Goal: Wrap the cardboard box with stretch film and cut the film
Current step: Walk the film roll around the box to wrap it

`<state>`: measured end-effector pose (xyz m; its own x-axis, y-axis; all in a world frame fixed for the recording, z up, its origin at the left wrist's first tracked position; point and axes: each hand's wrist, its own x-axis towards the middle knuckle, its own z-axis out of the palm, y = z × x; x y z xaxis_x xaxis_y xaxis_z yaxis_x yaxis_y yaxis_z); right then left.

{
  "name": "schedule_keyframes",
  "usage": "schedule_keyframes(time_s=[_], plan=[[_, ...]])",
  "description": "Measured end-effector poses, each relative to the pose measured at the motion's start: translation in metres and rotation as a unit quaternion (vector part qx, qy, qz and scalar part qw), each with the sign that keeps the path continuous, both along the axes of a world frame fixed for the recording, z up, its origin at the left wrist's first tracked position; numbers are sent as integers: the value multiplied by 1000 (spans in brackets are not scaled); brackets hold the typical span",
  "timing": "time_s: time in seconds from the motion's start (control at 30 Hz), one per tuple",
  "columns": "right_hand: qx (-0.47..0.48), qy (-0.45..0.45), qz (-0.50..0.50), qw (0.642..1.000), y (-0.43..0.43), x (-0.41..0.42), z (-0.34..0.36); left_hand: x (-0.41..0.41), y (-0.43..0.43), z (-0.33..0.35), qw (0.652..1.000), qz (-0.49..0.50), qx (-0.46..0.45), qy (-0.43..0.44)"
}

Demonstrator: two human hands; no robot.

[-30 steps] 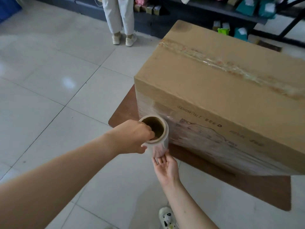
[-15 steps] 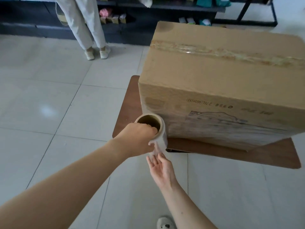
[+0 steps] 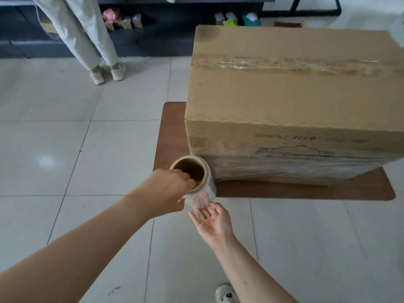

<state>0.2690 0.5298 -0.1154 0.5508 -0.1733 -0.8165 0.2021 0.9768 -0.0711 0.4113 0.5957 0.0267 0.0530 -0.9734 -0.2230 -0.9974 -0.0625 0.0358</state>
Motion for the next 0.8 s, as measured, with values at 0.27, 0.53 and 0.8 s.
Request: schedule_keyframes(time_s=[0.27,0.53,0.8], plan=[[-8,-21,-79,997,36,22,-3,23,7,-2,994,-109,1,-21],[-18,-35,-138,990,73,55,-3,49,5,2,974,-203,20,-97],[-43,-60,-135,988,96,94,-18,92,-3,13,942,-303,51,-136]])
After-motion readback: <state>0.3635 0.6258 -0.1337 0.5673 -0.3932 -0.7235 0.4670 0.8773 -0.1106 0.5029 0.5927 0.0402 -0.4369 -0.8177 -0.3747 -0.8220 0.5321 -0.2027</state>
